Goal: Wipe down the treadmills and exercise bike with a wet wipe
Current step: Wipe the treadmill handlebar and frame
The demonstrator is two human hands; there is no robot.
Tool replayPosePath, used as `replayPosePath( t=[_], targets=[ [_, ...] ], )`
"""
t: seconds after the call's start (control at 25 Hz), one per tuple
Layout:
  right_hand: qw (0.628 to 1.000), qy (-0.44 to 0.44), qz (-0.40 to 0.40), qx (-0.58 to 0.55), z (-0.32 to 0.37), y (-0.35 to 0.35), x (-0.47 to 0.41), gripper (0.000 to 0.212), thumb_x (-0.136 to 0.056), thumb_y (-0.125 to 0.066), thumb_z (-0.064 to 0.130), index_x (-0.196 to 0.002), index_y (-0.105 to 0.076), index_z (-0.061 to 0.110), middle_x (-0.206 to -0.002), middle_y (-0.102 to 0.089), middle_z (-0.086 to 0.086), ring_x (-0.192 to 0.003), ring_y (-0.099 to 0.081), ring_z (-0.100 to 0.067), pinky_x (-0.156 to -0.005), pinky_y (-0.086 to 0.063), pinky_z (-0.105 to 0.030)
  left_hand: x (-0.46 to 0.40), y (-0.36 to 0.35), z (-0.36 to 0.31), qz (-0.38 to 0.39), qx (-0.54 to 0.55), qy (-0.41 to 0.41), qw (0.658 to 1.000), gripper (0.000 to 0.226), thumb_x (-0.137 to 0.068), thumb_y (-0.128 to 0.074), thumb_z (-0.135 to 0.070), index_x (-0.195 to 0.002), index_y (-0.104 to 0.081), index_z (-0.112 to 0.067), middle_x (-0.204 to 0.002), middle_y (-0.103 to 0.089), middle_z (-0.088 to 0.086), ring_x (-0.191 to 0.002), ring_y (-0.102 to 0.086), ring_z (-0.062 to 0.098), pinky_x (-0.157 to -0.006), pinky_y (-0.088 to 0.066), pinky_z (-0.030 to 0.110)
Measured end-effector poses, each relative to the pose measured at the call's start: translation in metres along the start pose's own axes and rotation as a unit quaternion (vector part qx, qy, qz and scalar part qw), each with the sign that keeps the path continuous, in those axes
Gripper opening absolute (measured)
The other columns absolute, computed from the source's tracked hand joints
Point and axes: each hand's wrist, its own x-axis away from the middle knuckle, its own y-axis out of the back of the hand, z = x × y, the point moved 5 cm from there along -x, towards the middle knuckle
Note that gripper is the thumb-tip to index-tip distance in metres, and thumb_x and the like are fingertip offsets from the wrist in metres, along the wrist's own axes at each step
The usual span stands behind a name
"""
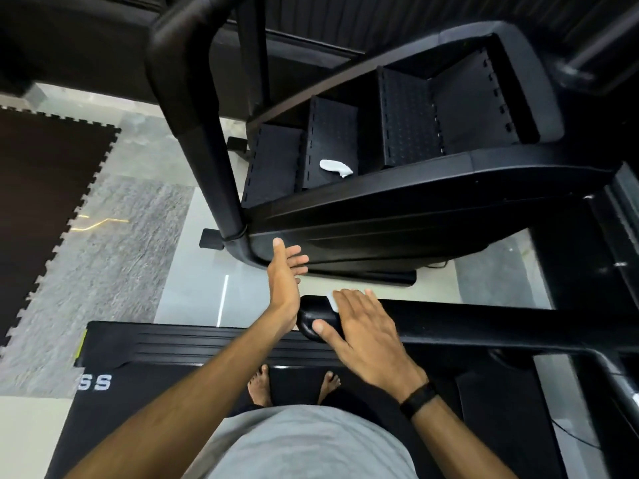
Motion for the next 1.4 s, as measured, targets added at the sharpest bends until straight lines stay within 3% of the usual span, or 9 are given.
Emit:
replayPosePath(
  t=[0.16,0.36,0.48,0.64,0.84,1.08,1.24,1.32,1.4],
  targets=[
    [0.998,0.061,0.032,-0.007,0.031,0.006,-0.023,0.096,-0.09,-0.002,0.077,-0.156,-0.027,0.012,-0.157,-0.038,-0.01,-0.145,-0.031,-0.024,-0.124,-0.014,-0.04,-0.01,0.017,-0.014,-0.003,0.025,-0.003,1.0,0.059,-0.105,-0.022,-0.055,-0.108,-0.066,-0.017,-0.107,-0.073,0.008,-0.095,-0.062,0.022,-0.083,-0.043,0.033],
    [0.985,0.167,0.032,0.005,0.028,0.003,0.015,0.083,-0.099,-0.014,0.072,-0.161,0.006,0.022,-0.169,0.006,-0.006,-0.154,0.014,-0.015,-0.124,0.012,-0.034,-0.002,0.01,-0.007,0.048,-0.015,-0.011,0.999,0.058,-0.106,-0.023,-0.052,-0.102,-0.069,-0.017,-0.103,-0.074,0.008,-0.09,-0.061,0.02,-0.083,-0.042,0.033],
    [0.977,0.21,0.018,0.022,-0.003,0.002,0.044,0.079,-0.102,-0.016,0.069,-0.16,0.01,0.021,-0.167,0.016,-0.002,-0.152,0.023,-0.012,-0.123,0.011,-0.035,0.001,0.01,0.0,0.029,0.006,-0.007,1.0,0.059,-0.105,-0.023,-0.054,-0.104,-0.069,-0.017,-0.108,-0.073,0.013,-0.092,-0.06,0.022,-0.083,-0.041,0.034],
    [0.991,0.116,0.056,0.048,-0.041,0.007,0.032,0.086,-0.092,0.004,0.076,-0.161,0.005,0.024,-0.169,0.002,-0.001,-0.154,0.012,-0.011,-0.124,0.008,-0.033,0.003,0.016,-0.001,0.005,0.009,-0.016,1.0,0.059,-0.104,-0.023,-0.055,-0.102,-0.069,-0.017,-0.109,-0.073,0.013,-0.089,-0.06,0.021,-0.081,-0.04,0.034],
    [0.995,0.043,0.088,-0.037,-0.011,0.011,-0.033,0.084,-0.093,-0.013,0.075,-0.147,-0.041,0.017,-0.147,-0.05,-0.009,-0.137,-0.044,-0.029,-0.114,-0.031,-0.042,0.004,0.023,-0.006,-0.01,0.003,-0.027,1.0,0.061,-0.104,-0.023,-0.056,-0.106,-0.069,-0.016,-0.11,-0.074,0.013,-0.09,-0.061,0.02,-0.081,-0.041,0.035],
    [0.982,0.182,0.042,0.011,0.02,0.001,0.016,0.09,-0.092,-0.006,0.076,-0.161,0.002,0.018,-0.169,0.004,-0.011,-0.155,0.011,-0.022,-0.123,0.013,-0.035,0.003,0.02,-0.008,-0.014,0.007,-0.029,0.999,0.061,-0.104,-0.022,-0.055,-0.106,-0.068,-0.014,-0.109,-0.073,0.013,-0.089,-0.06,0.02,-0.077,-0.04,0.033],
    [0.986,0.158,0.036,0.028,-0.028,-0.002,0.048,0.082,-0.097,-0.005,0.075,-0.159,0.016,0.025,-0.166,0.02,-0.002,-0.15,0.027,-0.012,-0.121,0.015,-0.035,0.012,0.001,0.001,-0.017,-0.014,-0.043,0.999,0.057,-0.106,-0.022,-0.051,-0.101,-0.068,-0.017,-0.099,-0.073,0.009,-0.081,-0.06,0.016,-0.078,-0.04,0.034],
    [0.992,0.087,0.085,0.033,-0.042,0.002,0.04,0.087,-0.089,0.002,0.078,-0.159,0.014,0.027,-0.167,0.017,0.0,-0.152,0.021,-0.012,-0.123,0.014,-0.032,0.015,-0.005,0.003,-0.028,-0.018,-0.055,0.998,0.057,-0.107,-0.021,-0.049,-0.102,-0.067,-0.016,-0.095,-0.072,0.007,-0.08,-0.06,0.017,-0.076,-0.042,0.031],
    [0.995,0.036,0.095,0.016,-0.039,0.007,0.013,0.091,-0.089,-0.003,0.076,-0.161,-0.009,0.021,-0.167,-0.015,-0.006,-0.154,-0.009,-0.02,-0.125,-0.003,-0.034,0.015,-0.004,0.002,-0.048,-0.015,-0.069,0.996,0.057,-0.107,-0.021,-0.049,-0.104,-0.067,-0.015,-0.093,-0.072,0.006,-0.08,-0.061,0.019,-0.073,-0.043,0.03]
  ],
)
